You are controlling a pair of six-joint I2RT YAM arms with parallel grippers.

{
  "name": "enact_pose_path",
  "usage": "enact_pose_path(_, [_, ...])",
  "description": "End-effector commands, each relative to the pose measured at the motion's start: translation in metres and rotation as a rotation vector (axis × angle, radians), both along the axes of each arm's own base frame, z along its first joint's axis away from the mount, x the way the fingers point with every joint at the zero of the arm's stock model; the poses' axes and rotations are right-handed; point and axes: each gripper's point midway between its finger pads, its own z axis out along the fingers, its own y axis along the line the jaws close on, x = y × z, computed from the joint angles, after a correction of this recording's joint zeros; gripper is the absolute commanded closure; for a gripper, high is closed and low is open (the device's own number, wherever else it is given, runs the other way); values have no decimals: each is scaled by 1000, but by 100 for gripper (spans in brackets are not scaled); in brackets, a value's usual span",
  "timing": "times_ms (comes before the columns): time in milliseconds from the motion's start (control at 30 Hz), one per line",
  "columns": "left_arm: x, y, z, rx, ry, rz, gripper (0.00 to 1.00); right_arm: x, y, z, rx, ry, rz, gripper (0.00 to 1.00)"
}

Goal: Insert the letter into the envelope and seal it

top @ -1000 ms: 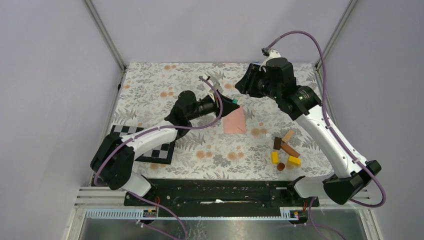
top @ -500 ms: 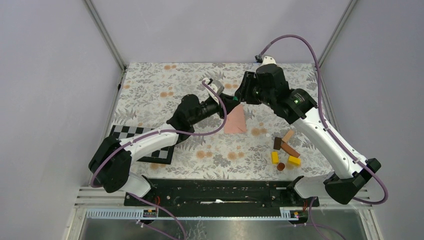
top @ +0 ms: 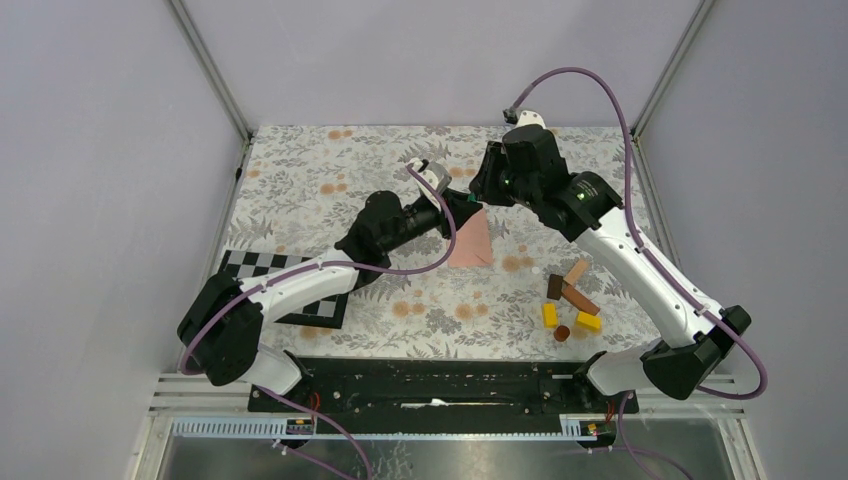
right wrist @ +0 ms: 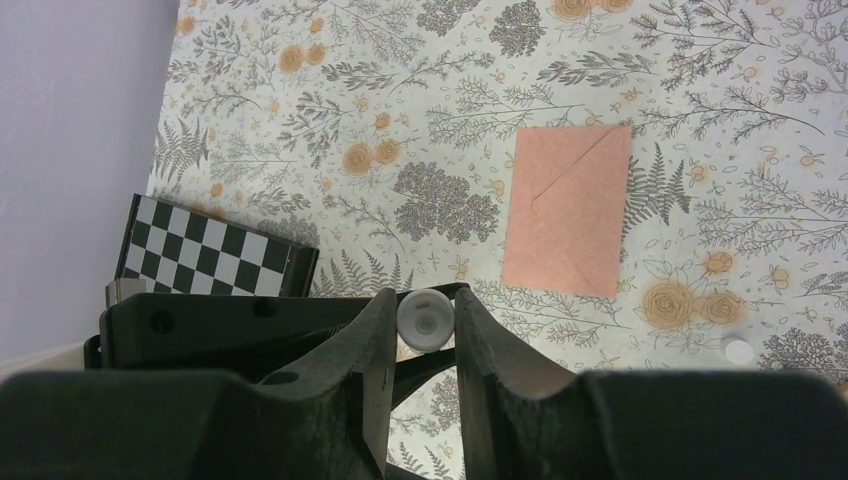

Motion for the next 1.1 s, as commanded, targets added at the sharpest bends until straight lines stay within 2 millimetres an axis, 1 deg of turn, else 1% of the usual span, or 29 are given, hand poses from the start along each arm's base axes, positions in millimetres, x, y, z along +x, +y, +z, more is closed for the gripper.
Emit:
enact_pose_path(0, [-2, 3, 24, -46, -58, 12, 100, 5, 2, 21, 16, -61, -6, 71])
enact_pose_path(133, [-5, 4, 26, -77, -5, -25, 100, 4, 8, 18, -12, -70, 58, 80])
enact_pose_path(233, [-17, 9, 34, -137, 103, -158, 100, -2, 14, 24, 3, -111, 189, 81])
enact_pose_path(300, [-33, 16, 42, -190, 162, -286, 100, -10, 21, 31, 49, -130, 308, 82])
enact_pose_path(367, [-56, 25, 51, -237, 193, -423, 100, -22, 28, 38, 119, -143, 440, 83])
enact_pose_path(433, [-72, 31, 59, -266, 217, -512, 100, -38, 34, 45, 184, -162, 566, 83])
enact_pose_path(500, [-88, 36, 65, -286, 223, -582, 100, -57, 42, 52, 251, -177, 701, 83])
enact_pose_path(567, [-101, 41, 70, -303, 226, -632, 100, -73, 47, 54, 312, -173, 807, 83])
enact_pose_path(633, [-106, 43, 72, -315, 232, -646, 100, -78, 49, 56, 341, -165, 849, 83])
enact_pose_path(700, [-99, 43, 68, -308, 230, -598, 100, -76, 49, 56, 343, -158, 834, 79])
enact_pose_path(733, [-87, 40, 55, -274, 282, -530, 100, -71, 47, 55, 332, -152, 798, 73])
enact_pose_path(767, [-71, 38, 47, -229, 242, -431, 100, -64, 44, 53, 314, -144, 748, 65])
enact_pose_path(800, [-53, 36, 35, -172, 245, -307, 100, -57, 40, 51, 291, -141, 692, 51])
enact_pose_path(867, [-26, 36, 16, -64, 215, -91, 100, -35, 27, 47, 225, -139, 522, 33])
enact_pose_path(900, [-14, 39, 9, -26, 207, 8, 100, -27, 21, 44, 196, -136, 450, 26])
enact_pose_path(933, [-4, 42, 4, 4, 194, 83, 100, -21, 16, 41, 168, -135, 384, 23])
enact_pose_path(967, [4, 45, -1, 34, 184, 146, 100, -16, 12, 40, 150, -134, 324, 23])
enact_pose_path(1000, [10, 47, -4, 57, 173, 202, 100, -12, 9, 39, 138, -132, 280, 25])
enact_pose_path(1067, [17, 50, -7, 92, 136, 281, 100, -7, 6, 35, 113, -119, 201, 35])
